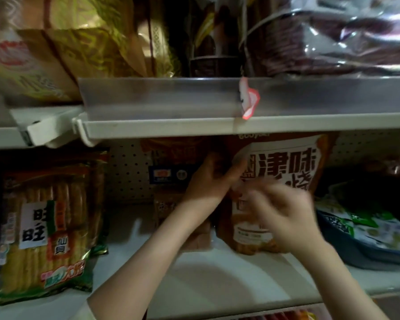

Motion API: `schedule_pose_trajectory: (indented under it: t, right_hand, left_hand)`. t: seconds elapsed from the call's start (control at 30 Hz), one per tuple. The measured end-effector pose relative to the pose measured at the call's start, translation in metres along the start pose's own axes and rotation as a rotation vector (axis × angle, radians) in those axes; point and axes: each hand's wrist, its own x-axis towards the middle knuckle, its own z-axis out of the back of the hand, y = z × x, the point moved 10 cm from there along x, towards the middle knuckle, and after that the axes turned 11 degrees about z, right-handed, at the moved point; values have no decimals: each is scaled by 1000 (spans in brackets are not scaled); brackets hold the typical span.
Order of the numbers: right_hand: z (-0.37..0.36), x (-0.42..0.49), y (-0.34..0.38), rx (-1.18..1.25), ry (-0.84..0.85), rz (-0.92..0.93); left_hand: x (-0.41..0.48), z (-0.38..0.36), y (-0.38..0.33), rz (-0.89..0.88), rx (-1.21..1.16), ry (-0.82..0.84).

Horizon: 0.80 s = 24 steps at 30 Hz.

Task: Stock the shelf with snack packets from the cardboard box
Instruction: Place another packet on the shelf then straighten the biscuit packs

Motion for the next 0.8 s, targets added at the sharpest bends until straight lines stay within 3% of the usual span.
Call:
schedule_pose_trajectory:
  t: [0.07,0.13,0.23,0.3,0.5,0.63,0.8]
  right_hand:
    - [59,-14,-19,40,-411,10]
    - [85,-30,-53,132,-634,-120]
    - [65,-39,-103,330,-536,-461]
    - [54,-46,-120,383,-481,-569]
    - [53,-46,-130,388,-438,-654]
    - [47,-49,-139,538,-456,-778]
    - [50,-56,-144,652,-647,-855]
  left_hand:
    - [6,-8,-5,-23,-4,28]
    - [8,-14,-11,-69,6,42]
    - [9,-19,-19,-126,20,40]
    - [14,-20,-20,-143,7,37]
    - [25,-21,-21,-161,-19,8]
    - [25,-23,-19,-163,-6,17]
    - [18,-9,-14,-213,-125,-1]
